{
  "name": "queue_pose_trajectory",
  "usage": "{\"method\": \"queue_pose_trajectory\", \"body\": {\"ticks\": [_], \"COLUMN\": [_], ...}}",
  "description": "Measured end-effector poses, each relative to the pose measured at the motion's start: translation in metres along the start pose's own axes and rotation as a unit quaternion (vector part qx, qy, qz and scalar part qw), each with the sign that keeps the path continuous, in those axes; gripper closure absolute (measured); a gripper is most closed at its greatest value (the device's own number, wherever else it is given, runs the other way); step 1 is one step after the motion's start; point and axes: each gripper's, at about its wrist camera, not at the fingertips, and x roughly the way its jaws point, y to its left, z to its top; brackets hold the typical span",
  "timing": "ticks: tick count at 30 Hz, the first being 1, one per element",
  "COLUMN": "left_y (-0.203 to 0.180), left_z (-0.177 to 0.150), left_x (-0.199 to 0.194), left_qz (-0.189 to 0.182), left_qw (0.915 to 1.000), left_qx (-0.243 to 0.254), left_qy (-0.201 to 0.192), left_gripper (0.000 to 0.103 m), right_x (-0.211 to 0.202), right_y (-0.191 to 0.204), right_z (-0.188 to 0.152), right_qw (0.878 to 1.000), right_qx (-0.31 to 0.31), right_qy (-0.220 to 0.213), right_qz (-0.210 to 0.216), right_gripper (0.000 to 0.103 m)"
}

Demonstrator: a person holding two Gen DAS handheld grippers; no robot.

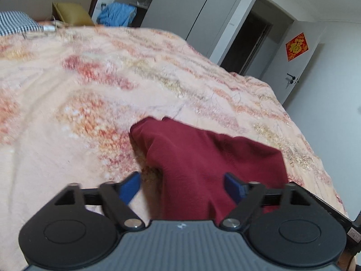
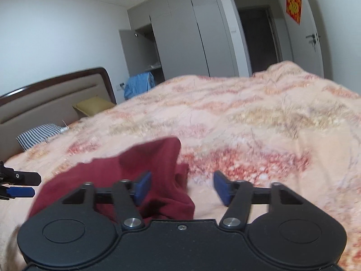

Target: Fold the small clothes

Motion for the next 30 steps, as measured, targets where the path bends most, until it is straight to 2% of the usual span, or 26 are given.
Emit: {"method": "queue_pose_trajectory", "body": {"ticks": [4, 6, 12, 16, 25, 30], "left_y": [-0.023, -0.035, -0.062, -0.072, -0.076, -0.07], "left_z": [-0.001, -0.005, -0.023, -0.043, -0.104, -0.138], "left_x": [-0.037, -0.058, -0.125, -0.17, -0.25, -0.271], "left_qz": [-0.003, -0.006, -0.002, 0.009, 0.045, 0.054], "left_qw": [0.9992, 0.9981, 0.9938, 0.9896, 0.9788, 0.9782], "left_qx": [0.026, 0.036, 0.064, 0.082, 0.121, 0.122], "left_qy": [-0.032, -0.049, -0.091, -0.117, -0.159, -0.158], "left_gripper": [0.0, 0.0, 0.0, 0.0, 0.0, 0.0], "right_x": [-0.042, -0.067, -0.142, -0.186, -0.263, -0.288], "right_y": [0.016, 0.027, 0.053, 0.068, 0.098, 0.106], "right_z": [0.014, 0.02, 0.032, 0.023, -0.039, -0.072], "right_qw": [0.999, 0.997, 0.993, 0.992, 0.991, 0.991], "right_qx": [-0.018, -0.028, -0.042, -0.042, -0.045, -0.04], "right_qy": [-0.041, -0.062, -0.103, -0.118, -0.127, -0.128], "right_qz": [0.017, 0.025, 0.039, 0.036, 0.021, 0.007], "right_gripper": [0.01, 0.003, 0.001, 0.001, 0.001, 0.001]}}
